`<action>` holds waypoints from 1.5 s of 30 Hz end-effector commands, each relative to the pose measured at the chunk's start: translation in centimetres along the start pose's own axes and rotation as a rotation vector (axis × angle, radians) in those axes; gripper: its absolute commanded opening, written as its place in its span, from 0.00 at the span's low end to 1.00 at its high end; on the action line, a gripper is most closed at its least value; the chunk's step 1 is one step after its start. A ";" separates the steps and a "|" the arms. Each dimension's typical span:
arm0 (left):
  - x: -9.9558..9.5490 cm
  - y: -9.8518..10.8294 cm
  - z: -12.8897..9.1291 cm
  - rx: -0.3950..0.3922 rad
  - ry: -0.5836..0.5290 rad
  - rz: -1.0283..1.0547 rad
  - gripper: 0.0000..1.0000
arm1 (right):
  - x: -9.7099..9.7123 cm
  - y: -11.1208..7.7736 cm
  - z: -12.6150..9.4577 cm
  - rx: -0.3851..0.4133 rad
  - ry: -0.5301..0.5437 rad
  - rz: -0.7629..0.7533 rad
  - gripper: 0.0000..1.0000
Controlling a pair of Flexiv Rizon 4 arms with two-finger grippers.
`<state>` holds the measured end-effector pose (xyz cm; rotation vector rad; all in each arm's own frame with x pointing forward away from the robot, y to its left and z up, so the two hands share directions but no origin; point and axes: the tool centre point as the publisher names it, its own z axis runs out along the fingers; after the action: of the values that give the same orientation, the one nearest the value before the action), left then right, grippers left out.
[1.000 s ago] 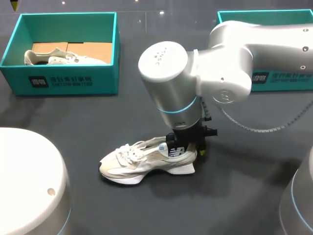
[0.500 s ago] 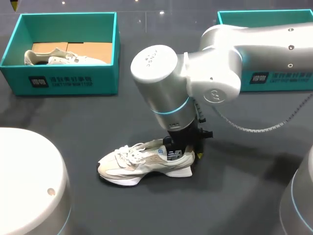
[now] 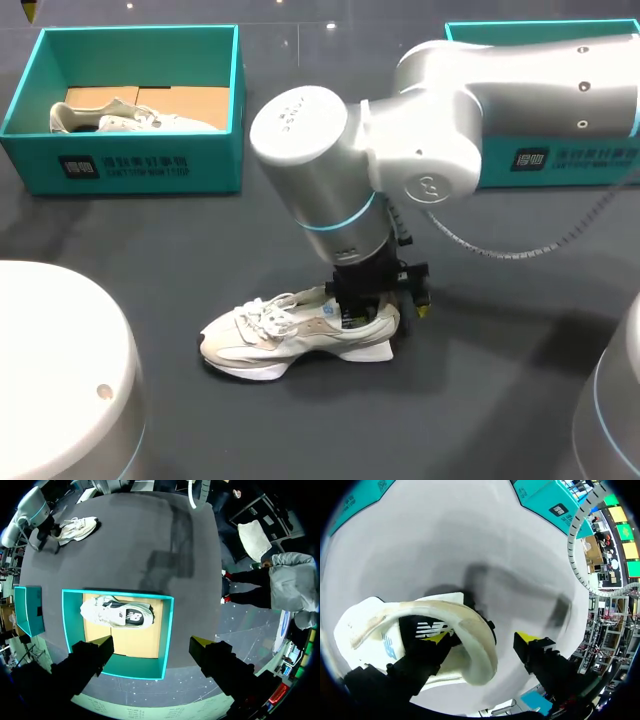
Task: Take the shoe out of the shoebox, open the shoe tongue, remove and reinsert the insole, then place the shoe into the shoebox
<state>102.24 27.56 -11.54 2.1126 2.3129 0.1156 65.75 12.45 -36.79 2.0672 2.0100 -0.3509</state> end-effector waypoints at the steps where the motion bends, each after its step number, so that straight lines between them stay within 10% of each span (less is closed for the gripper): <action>1: 0.0 -0.1 0.0 -0.002 0.002 0.000 1.00 | -0.4 -0.7 -2.0 -0.029 -0.011 0.363 1.00; 28: 0.0 -0.1 0.0 -0.002 0.002 0.000 1.00 | -7.6 -1.0 -13.1 -0.023 0.360 0.004 1.00; 45: 0.0 -0.1 0.0 -0.002 0.002 0.000 1.00 | -11.1 -1.1 -11.0 -0.048 0.442 -0.349 1.00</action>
<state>102.24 27.56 -11.54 2.1126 2.3129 0.1156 64.56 6.82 -22.23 1.8046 2.4827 -0.0871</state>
